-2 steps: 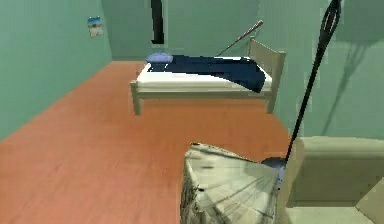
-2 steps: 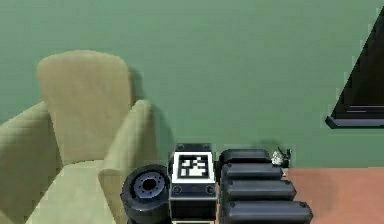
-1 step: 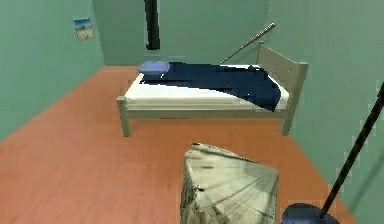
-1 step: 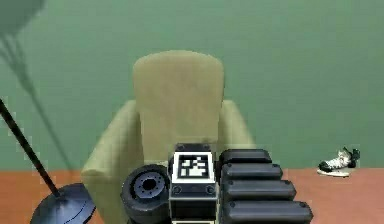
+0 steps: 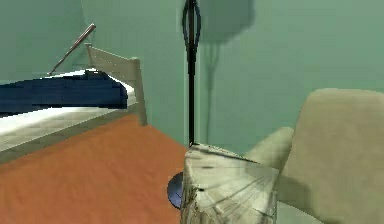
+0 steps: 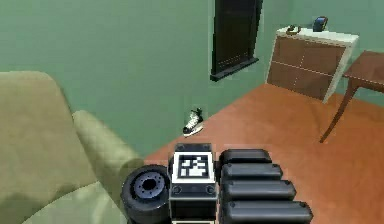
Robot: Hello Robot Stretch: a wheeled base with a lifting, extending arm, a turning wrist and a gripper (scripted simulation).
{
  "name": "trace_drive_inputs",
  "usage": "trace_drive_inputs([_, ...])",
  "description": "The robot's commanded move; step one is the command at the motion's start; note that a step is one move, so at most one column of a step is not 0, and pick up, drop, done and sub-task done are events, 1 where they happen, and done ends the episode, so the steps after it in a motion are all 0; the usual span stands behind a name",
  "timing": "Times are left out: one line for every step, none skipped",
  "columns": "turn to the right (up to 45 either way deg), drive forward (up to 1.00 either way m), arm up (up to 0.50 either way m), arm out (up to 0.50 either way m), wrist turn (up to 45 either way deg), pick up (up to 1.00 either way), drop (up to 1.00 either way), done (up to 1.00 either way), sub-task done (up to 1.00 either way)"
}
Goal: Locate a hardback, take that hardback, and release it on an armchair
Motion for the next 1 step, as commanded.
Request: trace_drive_inputs([39.0, 0.0, 0.0, 0.0, 0.0, 0.0, 0.0, 0.0, 0.0])
